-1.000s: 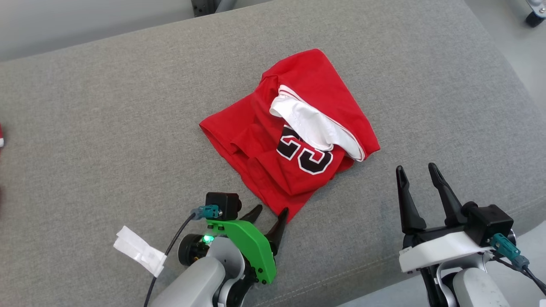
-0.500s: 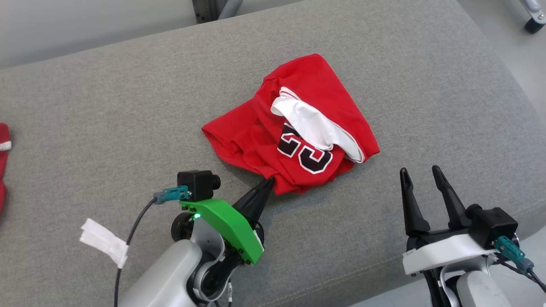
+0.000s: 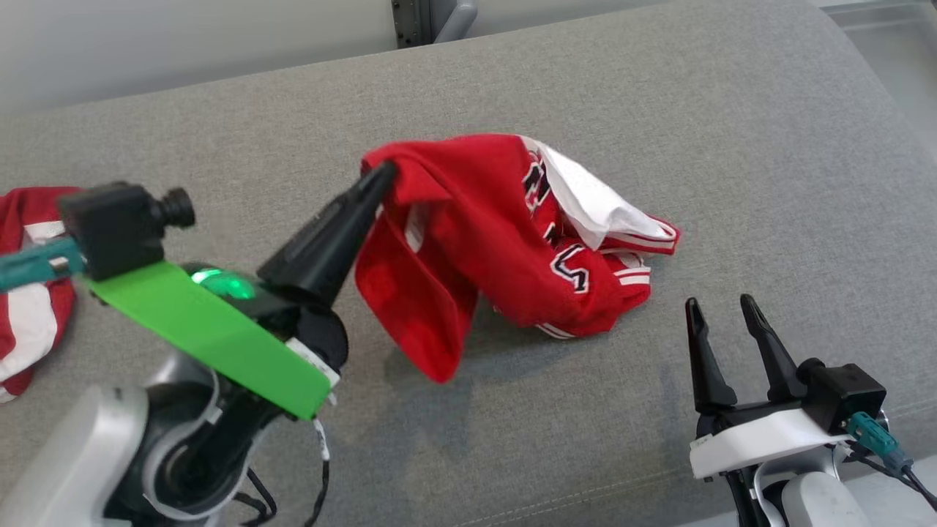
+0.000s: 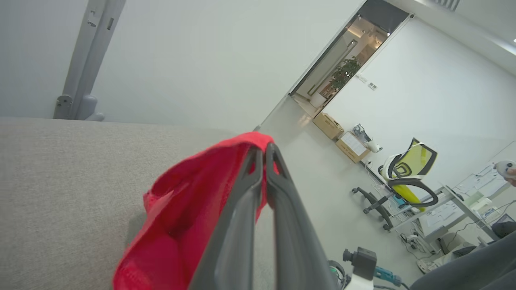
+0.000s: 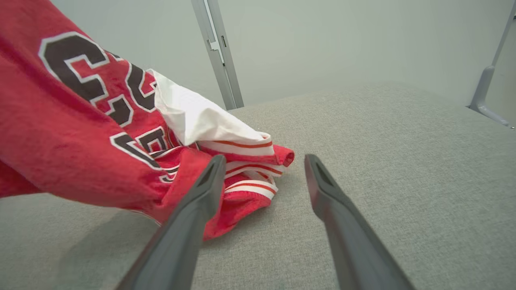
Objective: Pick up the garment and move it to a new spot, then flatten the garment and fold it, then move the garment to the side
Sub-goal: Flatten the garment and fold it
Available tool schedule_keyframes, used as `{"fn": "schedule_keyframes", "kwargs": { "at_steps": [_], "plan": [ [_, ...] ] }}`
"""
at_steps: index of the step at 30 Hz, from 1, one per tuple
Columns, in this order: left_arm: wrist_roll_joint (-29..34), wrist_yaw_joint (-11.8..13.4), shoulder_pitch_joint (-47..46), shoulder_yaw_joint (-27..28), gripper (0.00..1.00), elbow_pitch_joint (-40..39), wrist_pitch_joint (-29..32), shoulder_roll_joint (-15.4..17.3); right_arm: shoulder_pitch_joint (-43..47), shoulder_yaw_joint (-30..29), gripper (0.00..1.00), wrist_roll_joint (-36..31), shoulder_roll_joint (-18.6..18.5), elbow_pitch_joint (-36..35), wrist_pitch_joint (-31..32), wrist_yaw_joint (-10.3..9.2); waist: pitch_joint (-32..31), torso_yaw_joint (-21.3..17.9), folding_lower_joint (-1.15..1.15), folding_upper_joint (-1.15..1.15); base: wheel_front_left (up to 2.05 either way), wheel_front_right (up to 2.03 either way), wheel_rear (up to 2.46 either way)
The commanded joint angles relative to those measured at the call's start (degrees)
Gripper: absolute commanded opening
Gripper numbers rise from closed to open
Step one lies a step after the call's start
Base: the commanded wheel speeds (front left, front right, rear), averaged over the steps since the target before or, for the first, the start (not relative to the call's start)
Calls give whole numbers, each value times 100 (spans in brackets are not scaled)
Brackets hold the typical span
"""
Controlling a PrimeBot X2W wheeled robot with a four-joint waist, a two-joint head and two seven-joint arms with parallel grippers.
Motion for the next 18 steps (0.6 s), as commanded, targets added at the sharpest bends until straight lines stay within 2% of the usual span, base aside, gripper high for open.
{"fn": "schedule_keyframes", "kwargs": {
  "at_steps": [1,3,9,13,16,18],
  "plan": [
    [-82,109,-237,128,0,-56,89,50,-48,18,100,34,-8,8,-19,-2,-34,34,0,66,0,0,0],
    [-131,190,-372,202,0,-65,157,53,-52,37,100,43,-9,19,-19,-1,-47,34,0,66,0,0,0],
    [-350,667,-1083,469,0,251,553,31,-82,170,100,153,-10,56,-19,-2,-87,-92,0,66,0,0,0],
    [-213,896,-1361,596,0,740,704,270,-59,221,100,215,-8,71,-19,-2,-48,-201,0,66,0,0,0],
    [-64,900,-1393,634,0,1402,733,487,-69,233,100,245,-7,50,-19,-1,30,-253,0,66,0,0,0],
    [105,803,-1360,582,0,1911,762,692,-113,259,100,249,-8,47,-20,-1,96,-288,0,66,0,0,0]
  ]
}}
